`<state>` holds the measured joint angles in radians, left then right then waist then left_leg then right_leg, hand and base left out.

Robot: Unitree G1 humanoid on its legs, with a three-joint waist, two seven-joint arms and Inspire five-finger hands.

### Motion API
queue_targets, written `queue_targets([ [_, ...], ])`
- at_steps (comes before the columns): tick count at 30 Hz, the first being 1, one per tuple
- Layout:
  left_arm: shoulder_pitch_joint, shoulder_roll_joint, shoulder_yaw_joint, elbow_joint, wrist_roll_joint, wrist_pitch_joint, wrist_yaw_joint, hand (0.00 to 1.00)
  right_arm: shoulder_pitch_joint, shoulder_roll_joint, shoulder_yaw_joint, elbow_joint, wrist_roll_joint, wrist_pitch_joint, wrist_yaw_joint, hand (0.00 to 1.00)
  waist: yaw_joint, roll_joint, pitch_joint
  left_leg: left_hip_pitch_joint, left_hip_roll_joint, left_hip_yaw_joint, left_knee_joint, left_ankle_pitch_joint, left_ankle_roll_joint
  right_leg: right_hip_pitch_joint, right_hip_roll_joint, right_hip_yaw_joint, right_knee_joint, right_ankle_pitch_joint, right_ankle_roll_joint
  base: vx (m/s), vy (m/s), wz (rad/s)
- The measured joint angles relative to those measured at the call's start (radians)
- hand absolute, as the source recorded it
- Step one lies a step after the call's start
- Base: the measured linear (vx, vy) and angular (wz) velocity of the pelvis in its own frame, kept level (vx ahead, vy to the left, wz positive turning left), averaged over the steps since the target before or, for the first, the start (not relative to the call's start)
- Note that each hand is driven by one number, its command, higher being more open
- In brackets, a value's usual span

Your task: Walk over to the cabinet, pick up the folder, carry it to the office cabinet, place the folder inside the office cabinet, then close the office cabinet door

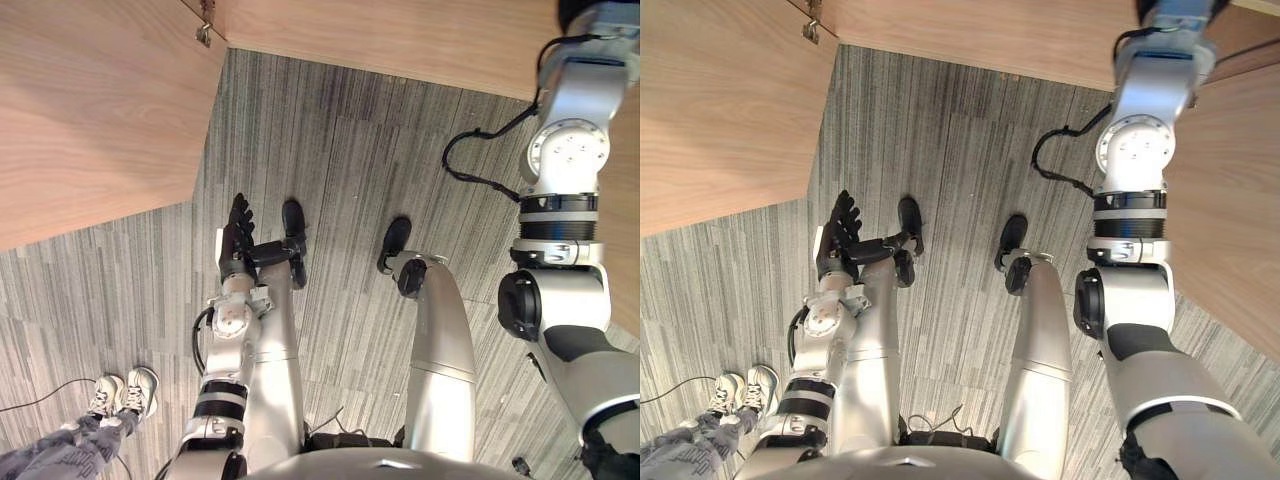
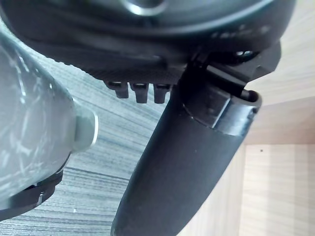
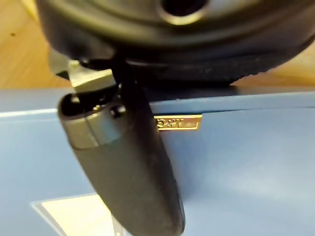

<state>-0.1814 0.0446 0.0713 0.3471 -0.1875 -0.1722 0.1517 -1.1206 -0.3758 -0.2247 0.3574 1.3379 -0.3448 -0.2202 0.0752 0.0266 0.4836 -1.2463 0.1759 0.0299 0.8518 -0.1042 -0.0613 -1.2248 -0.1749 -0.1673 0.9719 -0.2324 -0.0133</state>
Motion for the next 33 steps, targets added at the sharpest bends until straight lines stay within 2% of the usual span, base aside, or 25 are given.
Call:
queue_targets([
  [6,0.000,0.021,-0.011,-0.007,0.001,0.008,-0.004,1.00,0.045,-0.010,-0.039,-0.022,0.001,-0.063,0.000,0.00,-0.009,0.000,0.000,-0.003,0.008,0.003,0.012,-0.012,0.003,0.000,0.006,0.002,0.002,-0.002,-0.005,0.01,0.031,-0.04],
  [13,0.000,0.020,-0.016,-0.010,0.002,0.009,-0.003,1.00,0.048,-0.006,-0.028,-0.037,-0.001,-0.067,0.000,0.00,-0.008,0.000,0.000,0.003,0.012,0.006,0.007,-0.013,0.002,0.000,0.011,0.004,-0.001,-0.004,-0.008,0.00,0.008,-0.01],
  [22,0.003,0.021,-0.026,-0.008,0.002,0.009,0.007,1.00,-0.032,-0.024,0.011,0.025,-0.001,-0.044,-0.002,0.00,-0.016,0.000,0.000,0.006,0.014,0.013,-0.017,-0.012,0.002,0.001,0.013,0.004,-0.026,0.000,-0.006,0.00,0.015,0.00],
  [30,0.004,0.027,-0.039,-0.002,0.001,0.008,0.012,1.00,-0.166,-0.067,0.096,0.148,-0.003,0.013,-0.003,0.00,-0.019,0.001,-0.001,0.011,0.004,0.014,-0.045,0.000,-0.003,0.003,0.006,0.001,-0.036,-0.001,-0.006,-0.01,0.022,0.04],
  [31,0.004,0.028,-0.047,-0.001,0.000,0.006,0.012,1.00,-0.184,-0.071,0.098,0.168,-0.003,0.016,-0.004,1.00,-0.019,0.001,-0.001,0.012,0.000,0.012,-0.054,0.005,-0.005,0.003,0.002,-0.003,-0.037,-0.001,-0.006,-0.02,0.020,0.15],
  [33,0.004,0.028,-0.051,-0.001,0.000,0.005,0.012,1.00,-0.207,-0.084,0.116,0.191,-0.003,0.019,-0.008,1.00,-0.018,0.001,-0.001,0.012,-0.003,0.010,-0.066,0.012,-0.005,0.003,-0.001,-0.007,-0.043,-0.001,-0.006,-0.02,0.011,0.11],
])
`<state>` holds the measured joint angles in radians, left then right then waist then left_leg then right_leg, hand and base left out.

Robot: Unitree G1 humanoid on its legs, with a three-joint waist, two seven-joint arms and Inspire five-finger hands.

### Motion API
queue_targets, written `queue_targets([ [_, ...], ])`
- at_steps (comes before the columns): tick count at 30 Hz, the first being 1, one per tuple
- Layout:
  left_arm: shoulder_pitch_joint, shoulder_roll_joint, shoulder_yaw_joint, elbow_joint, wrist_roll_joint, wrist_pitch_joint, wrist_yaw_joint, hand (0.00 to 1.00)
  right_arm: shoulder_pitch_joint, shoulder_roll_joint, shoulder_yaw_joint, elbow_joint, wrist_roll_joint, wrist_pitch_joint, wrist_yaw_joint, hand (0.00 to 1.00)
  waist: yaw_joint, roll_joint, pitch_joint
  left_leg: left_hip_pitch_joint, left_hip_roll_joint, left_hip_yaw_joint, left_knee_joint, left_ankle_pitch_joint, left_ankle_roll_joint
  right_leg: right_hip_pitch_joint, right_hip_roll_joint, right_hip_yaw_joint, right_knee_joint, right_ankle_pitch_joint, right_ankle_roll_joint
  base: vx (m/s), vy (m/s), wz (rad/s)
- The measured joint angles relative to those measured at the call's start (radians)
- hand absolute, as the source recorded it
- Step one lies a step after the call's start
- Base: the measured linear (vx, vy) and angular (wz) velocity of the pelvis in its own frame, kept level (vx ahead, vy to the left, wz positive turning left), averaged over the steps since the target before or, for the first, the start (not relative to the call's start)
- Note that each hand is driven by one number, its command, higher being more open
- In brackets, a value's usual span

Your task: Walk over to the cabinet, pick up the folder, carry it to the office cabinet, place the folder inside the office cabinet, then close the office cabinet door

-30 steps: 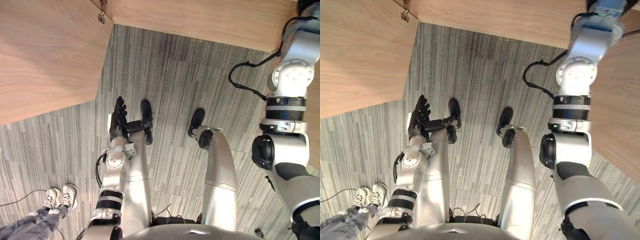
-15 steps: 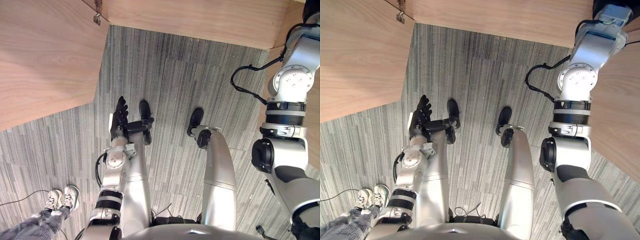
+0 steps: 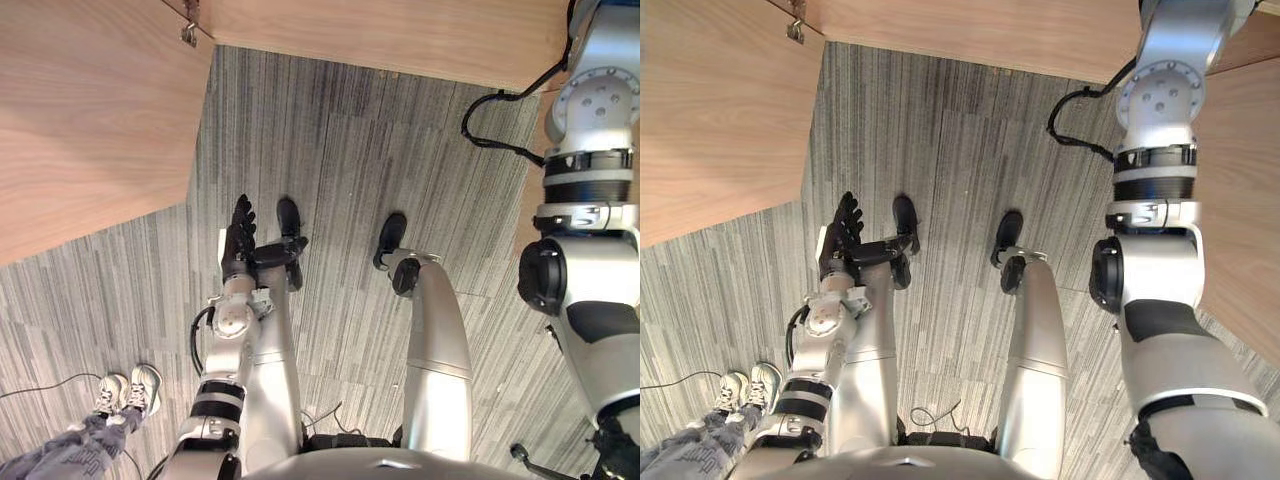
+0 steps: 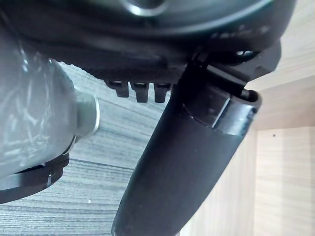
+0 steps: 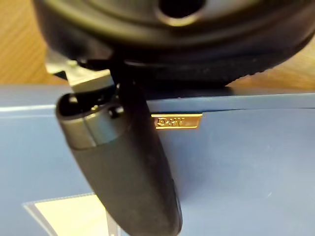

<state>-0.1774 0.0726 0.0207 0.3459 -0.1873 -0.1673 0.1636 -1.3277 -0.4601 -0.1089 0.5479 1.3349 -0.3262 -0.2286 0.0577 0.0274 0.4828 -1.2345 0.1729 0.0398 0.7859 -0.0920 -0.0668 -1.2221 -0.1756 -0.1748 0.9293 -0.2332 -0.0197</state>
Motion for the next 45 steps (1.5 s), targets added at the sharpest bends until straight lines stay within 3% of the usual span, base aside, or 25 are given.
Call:
queue_targets([
  [24,0.000,-0.002,-0.023,-0.014,0.000,0.001,0.006,1.00,-0.008,-0.013,-0.028,0.031,-0.050,-0.009,-0.082,1.00,0.016,0.000,-0.001,0.000,-0.018,-0.010,-0.039,0.026,-0.008,0.000,-0.017,-0.021,-0.006,-0.006,-0.007,-0.01,0.004,0.04],
  [30,0.000,0.000,-0.022,-0.017,0.001,0.002,0.006,1.00,0.024,-0.055,0.044,0.014,-0.221,0.041,-0.081,1.00,0.014,0.000,-0.001,-0.005,-0.002,-0.003,-0.023,0.021,-0.004,0.000,-0.006,-0.020,-0.008,-0.005,-0.007,-0.03,0.012,-0.06],
  [37,0.003,0.006,-0.016,-0.008,0.008,0.004,0.004,1.00,0.086,-0.138,0.121,-0.014,-0.318,0.101,-0.039,1.00,0.009,0.000,-0.001,0.010,0.011,0.003,-0.021,0.020,-0.004,0.019,0.004,-0.022,-0.024,0.002,-0.008,-0.02,0.015,-0.05],
  [45,0.032,0.020,-0.016,-0.008,0.044,0.002,-0.018,1.00,0.183,-0.276,0.240,-0.071,-0.402,0.157,0.075,1.00,-0.010,-0.001,-0.001,0.044,0.017,0.014,-0.046,0.020,-0.003,0.053,0.012,-0.020,-0.057,0.016,-0.003,-0.01,0.010,-0.03],
])
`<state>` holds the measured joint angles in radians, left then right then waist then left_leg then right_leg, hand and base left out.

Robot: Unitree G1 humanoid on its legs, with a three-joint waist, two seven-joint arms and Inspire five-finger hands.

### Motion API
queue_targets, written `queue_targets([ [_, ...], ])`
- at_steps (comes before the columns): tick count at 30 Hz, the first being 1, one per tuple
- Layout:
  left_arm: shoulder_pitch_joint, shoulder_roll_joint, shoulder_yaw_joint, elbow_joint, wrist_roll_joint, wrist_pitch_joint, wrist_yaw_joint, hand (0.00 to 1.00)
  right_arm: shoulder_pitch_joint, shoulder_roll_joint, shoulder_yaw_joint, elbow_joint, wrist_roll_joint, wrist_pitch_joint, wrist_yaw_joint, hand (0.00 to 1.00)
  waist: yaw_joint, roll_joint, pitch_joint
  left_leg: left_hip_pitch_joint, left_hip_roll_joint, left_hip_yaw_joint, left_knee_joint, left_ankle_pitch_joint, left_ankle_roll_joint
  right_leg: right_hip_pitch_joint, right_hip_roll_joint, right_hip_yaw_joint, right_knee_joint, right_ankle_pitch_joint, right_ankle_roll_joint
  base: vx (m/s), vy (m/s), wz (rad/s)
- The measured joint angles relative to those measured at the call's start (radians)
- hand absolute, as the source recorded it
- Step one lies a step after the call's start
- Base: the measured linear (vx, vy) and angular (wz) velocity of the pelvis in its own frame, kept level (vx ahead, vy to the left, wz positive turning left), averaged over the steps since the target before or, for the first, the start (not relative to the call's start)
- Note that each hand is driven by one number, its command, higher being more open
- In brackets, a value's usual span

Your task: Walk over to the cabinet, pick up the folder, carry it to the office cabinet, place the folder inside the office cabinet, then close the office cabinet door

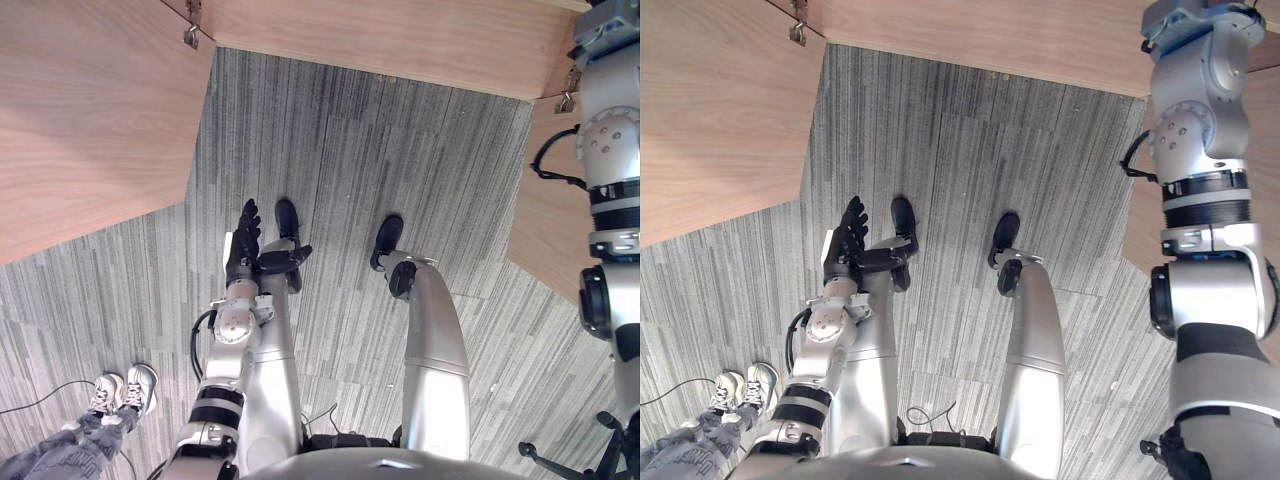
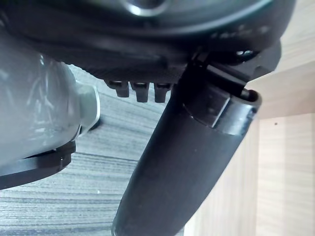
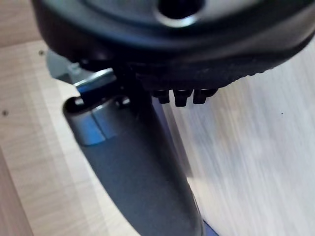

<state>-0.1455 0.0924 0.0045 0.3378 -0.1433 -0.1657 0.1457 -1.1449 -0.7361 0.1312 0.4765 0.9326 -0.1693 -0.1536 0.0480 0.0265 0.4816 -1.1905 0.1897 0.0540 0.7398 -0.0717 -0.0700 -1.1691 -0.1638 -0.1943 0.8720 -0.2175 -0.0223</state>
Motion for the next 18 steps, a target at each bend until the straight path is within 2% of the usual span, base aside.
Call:
queue_targets([
  [2,0.005,0.001,0.000,0.000,0.001,0.000,-0.002,1.00,0.011,-0.030,0.027,-0.012,-0.031,0.004,0.016,1.00,-0.001,0.000,0.000,0.006,0.002,0.004,-0.005,0.000,0.000,0.004,0.002,0.002,-0.006,0.002,0.001,-0.01,0.010,-0.05],
  [10,0.049,0.027,-0.020,-0.006,0.058,-0.014,-0.032,1.00,0.037,-0.277,0.334,-0.171,-0.247,0.025,0.155,1.00,-0.005,-0.011,-0.006,0.046,0.007,0.031,-0.026,-0.011,0.016,0.045,0.003,0.008,-0.039,0.006,0.003,0.01,0.014,-0.03],
  [14,0.065,0.036,-0.020,0.000,0.078,-0.021,-0.047,1.00,0.028,-0.296,0.448,-0.197,-0.385,0.026,0.200,1.00,-0.004,-0.025,-0.013,0.070,0.006,0.042,-0.045,-0.011,0.017,0.066,0.001,0.007,-0.055,0.007,0.004,0.00,0.000,0.00],
  [18,0.068,0.041,-0.020,0.002,0.089,-0.022,-0.060,1.00,0.009,-0.340,0.489,-0.203,-0.462,0.025,0.208,1.00,0.000,-0.027,-0.014,0.074,0.005,0.048,-0.050,-0.011,0.017,0.073,-0.004,0.005,-0.058,0.008,0.005,0.02,0.023,0.02],
])
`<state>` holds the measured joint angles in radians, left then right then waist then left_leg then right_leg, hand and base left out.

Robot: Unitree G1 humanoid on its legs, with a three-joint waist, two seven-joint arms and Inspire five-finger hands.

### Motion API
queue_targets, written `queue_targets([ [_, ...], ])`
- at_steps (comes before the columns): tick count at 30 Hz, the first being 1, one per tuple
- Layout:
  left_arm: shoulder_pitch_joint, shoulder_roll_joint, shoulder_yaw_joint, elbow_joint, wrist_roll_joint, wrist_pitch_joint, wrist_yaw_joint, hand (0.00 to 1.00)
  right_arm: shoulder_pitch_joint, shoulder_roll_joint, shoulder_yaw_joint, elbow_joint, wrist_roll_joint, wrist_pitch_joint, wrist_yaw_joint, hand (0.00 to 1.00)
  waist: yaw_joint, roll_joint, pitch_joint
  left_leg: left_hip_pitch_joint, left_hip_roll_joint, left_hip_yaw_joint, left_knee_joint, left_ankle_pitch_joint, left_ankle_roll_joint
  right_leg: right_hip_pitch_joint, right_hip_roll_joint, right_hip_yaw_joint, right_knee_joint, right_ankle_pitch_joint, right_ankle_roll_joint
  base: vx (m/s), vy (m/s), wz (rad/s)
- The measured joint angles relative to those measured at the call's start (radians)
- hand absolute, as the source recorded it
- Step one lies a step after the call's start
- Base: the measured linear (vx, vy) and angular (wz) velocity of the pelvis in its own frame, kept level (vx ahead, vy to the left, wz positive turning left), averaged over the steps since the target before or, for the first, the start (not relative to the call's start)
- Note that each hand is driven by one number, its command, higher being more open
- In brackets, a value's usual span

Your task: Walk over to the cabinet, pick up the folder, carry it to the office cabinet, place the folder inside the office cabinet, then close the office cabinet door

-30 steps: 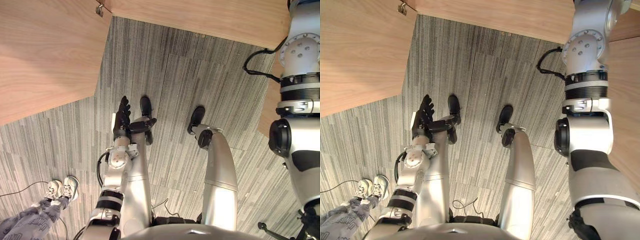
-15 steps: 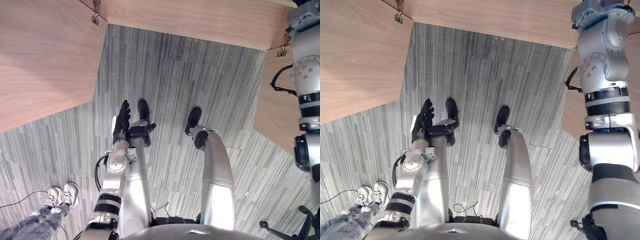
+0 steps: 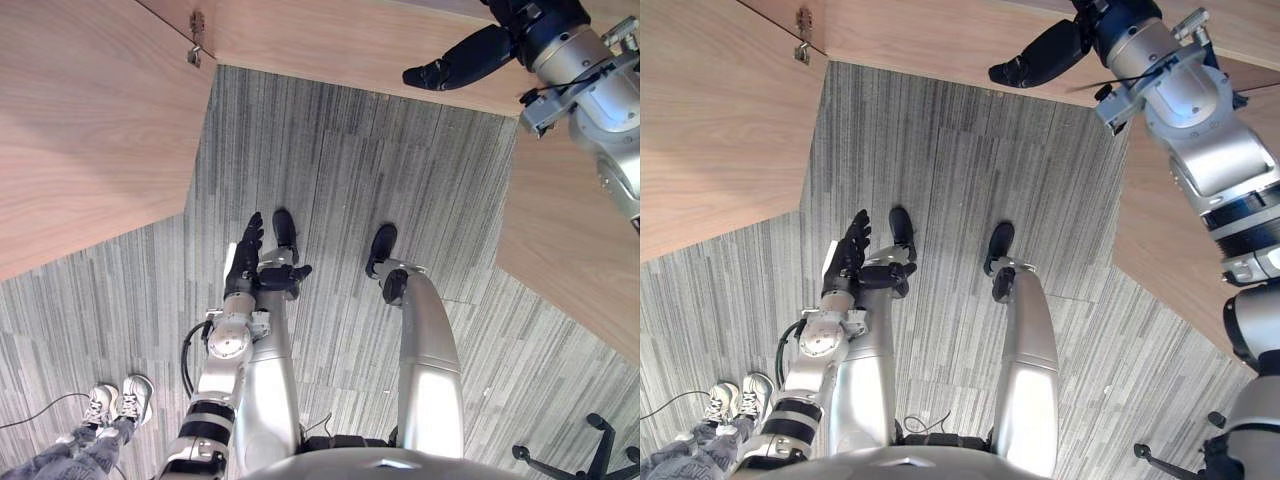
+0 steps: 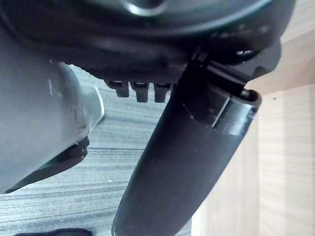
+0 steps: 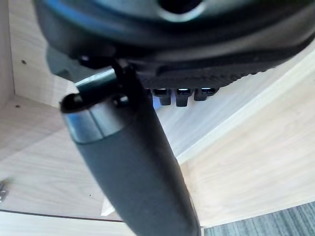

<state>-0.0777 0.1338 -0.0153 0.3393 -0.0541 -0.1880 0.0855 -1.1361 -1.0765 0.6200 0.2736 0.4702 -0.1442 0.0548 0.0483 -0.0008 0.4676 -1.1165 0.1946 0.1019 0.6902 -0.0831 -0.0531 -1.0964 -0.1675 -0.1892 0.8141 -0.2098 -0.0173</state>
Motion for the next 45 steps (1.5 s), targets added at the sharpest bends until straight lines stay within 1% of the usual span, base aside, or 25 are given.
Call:
queue_targets([
  [4,0.000,0.010,-0.001,0.011,0.009,0.000,-0.006,1.00,0.000,-0.004,0.019,0.001,0.003,0.000,0.013,1.00,0.000,-0.004,-0.002,0.010,0.000,0.004,-0.004,0.000,0.000,0.008,-0.001,0.001,-0.002,0.000,0.000,0.00,0.009,0.00],
  [6,0.000,0.013,-0.001,0.022,0.009,0.000,-0.007,1.00,0.000,-0.013,0.033,0.000,0.018,0.003,0.038,1.00,0.000,-0.004,-0.002,0.020,0.001,0.005,-0.007,-0.001,0.001,0.017,0.000,0.000,-0.009,0.000,0.001,0.00,0.000,0.00],
  [7,0.000,0.014,0.000,0.028,0.009,0.000,-0.007,1.00,0.002,-0.017,0.035,0.000,0.051,0.004,0.053,1.00,0.000,-0.009,-0.005,0.022,0.002,0.009,-0.009,-0.001,0.002,0.018,0.000,0.001,-0.012,-0.001,0.001,0.00,0.000,0.00],
  [10,0.000,0.016,0.001,0.036,0.009,-0.001,-0.006,1.00,0.038,-0.018,0.021,-0.021,0.091,0.004,0.051,1.00,0.002,-0.018,-0.010,0.025,0.007,0.019,-0.012,-0.001,0.002,0.018,0.002,0.003,-0.015,-0.001,0.001,0.00,0.000,0.00],
  [11,0.000,0.016,0.001,0.036,0.009,-0.001,-0.006,1.00,0.062,-0.015,-0.004,-0.034,0.092,0.005,0.052,1.00,0.003,-0.020,-0.011,0.025,0.008,0.021,-0.013,-0.001,0.002,0.018,0.002,0.003,-0.016,-0.001,0.001,0.00,0.000,0.00],
  [12,0.000,0.015,0.001,0.037,0.010,-0.001,-0.005,1.00,0.131,0.008,-0.083,-0.071,0.099,0.005,0.051,1.00,0.005,-0.023,-0.013,0.026,0.008,0.024,-0.014,-0.001,0.002,0.019,0.002,0.004,-0.018,-0.001,0.002,0.03,0.027,-0.02],
  [13,0.000,0.015,0.002,0.037,0.010,-0.001,-0.002,1.00,0.212,0.067,-0.188,-0.116,0.112,0.005,0.039,1.00,0.004,-0.024,-0.014,0.027,0.009,0.027,-0.012,-0.002,0.003,0.019,0.002,0.005,-0.019,0.001,0.004,0.04,0.029,-0.02],
  [14,0.000,0.015,0.002,0.037,0.010,0.000,-0.001,1.00,0.225,0.082,-0.209,-0.125,0.116,0.005,0.036,1.00,0.004,-0.024,-0.014,0.027,0.010,0.029,-0.012,-0.002,0.004,0.019,0.002,0.006,-0.019,0.001,0.004,0.04,0.032,-0.05],
  [16,-0.002,0.013,0.011,0.036,0.010,0.001,0.006,1.00,0.286,0.191,-0.337,-0.161,0.110,0.000,-0.023,1.00,0.000,-0.024,-0.014,0.028,0.014,0.036,-0.007,-0.004,0.007,0.019,0.006,0.010,-0.021,0.002,0.006,0.02,0.032,-0.07],
  [17,-0.002,0.010,0.015,0.036,0.010,0.001,0.007,1.00,0.293,0.211,-0.366,-0.163,0.109,-0.001,-0.036,1.00,0.000,-0.024,-0.013,0.028,0.014,0.036,-0.007,-0.004,0.007,0.019,0.006,0.010,-0.022,0.002,0.006,0.01,0.032,-0.03],
  [19,-0.004,-0.014,0.035,0.036,0.010,0.001,0.018,1.00,0.299,0.265,-0.467,-0.163,0.038,-0.002,-0.124,1.00,0.002,-0.024,-0.014,0.028,0.014,0.034,-0.006,-0.004,0.007,0.020,0.007,0.009,-0.026,0.002,0.007,0.00,0.000,0.00],
  [21,-0.005,-0.026,0.042,0.036,0.009,0.001,0.028,1.00,0.300,0.287,-0.526,-0.163,0.026,-0.007,-0.166,1.00,0.002,-0.024,-0.014,0.028,0.014,0.034,-0.006,-0.004,0.007,0.020,0.007,0.009,-0.025,0.002,0.007,0.00,0.000,0.00],
  [24,-0.005,-0.025,0.042,0.036,0.009,0.003,0.040,1.00,0.305,0.296,-0.584,-0.163,0.000,-0.011,-0.211,1.00,0.001,-0.024,-0.014,0.028,0.015,0.033,-0.006,-0.004,0.007,0.020,0.008,0.009,-0.025,0.002,0.007,0.00,0.000,0.00],
  [29,-0.005,-0.025,0.043,0.038,0.009,0.007,0.050,1.00,0.330,0.305,-0.605,-0.163,-0.007,-0.011,-0.235,1.00,0.001,-0.024,-0.014,0.032,0.017,0.032,-0.010,-0.003,0.006,0.024,0.011,0.009,-0.029,0.003,0.006,0.00,0.000,0.00],
  [34,-0.010,-0.032,0.046,0.038,0.009,0.018,0.060,1.00,0.349,0.363,-0.618,-0.168,-0.009,-0.011,-0.244,1.00,0.002,-0.024,-0.014,0.037,0.019,0.032,-0.013,-0.003,0.006,0.028,0.014,0.009,-0.032,0.003,0.006,0.00,0.000,0.00],
  [37,-0.011,-0.038,0.052,0.038,0.009,0.020,0.060,1.00,0.406,0.448,-0.680,-0.259,-0.039,-0.013,-0.274,1.00,0.003,-0.024,-0.014,0.036,0.019,0.032,-0.015,-0.003,0.006,0.028,0.015,0.010,-0.035,0.002,0.006,0.00,0.000,0.00],
  [39,-0.012,-0.055,0.068,0.038,0.009,0.022,0.061,1.00,0.437,0.480,-0.683,-0.331,-0.052,-0.019,-0.290,1.00,0.003,-0.024,-0.014,0.037,0.021,0.037,-0.015,-0.006,0.004,0.028,0.016,0.010,-0.040,0.003,0.007,0.01,0.014,-0.03],
  [40,-0.013,-0.061,0.079,0.039,0.009,0.023,0.061,1.00,0.454,0.502,-0.684,-0.378,-0.086,-0.026,-0.301,0.00,0.003,-0.024,-0.014,0.038,0.022,0.040,-0.013,-0.009,0.004,0.028,0.016,0.012,-0.040,0.003,0.007,0.02,0.035,-0.06],
  [44,-0.020,-0.066,0.080,0.047,0.010,0.024,0.062,1.00,0.466,0.567,-0.679,-0.482,-0.171,-0.037,-0.319,0.00,0.005,-0.023,-0.014,0.040,0.026,0.045,-0.002,-0.018,0.006,0.031,0.018,0.017,-0.039,0.003,0.008,0.01,0.027,-0.05],
  [45,-0.027,-0.070,0.080,0.056,0.011,0.024,0.062,1.00,0.467,0.586,-0.673,-0.501,-0.197,-0.047,-0.323,0.00,0.008,-0.022,-0.014,0.042,0.026,0.046,0.001,-0.020,0.007,0.033,0.018,0.018,-0.039,0.004,0.009,0.00,0.000,0.00],
])
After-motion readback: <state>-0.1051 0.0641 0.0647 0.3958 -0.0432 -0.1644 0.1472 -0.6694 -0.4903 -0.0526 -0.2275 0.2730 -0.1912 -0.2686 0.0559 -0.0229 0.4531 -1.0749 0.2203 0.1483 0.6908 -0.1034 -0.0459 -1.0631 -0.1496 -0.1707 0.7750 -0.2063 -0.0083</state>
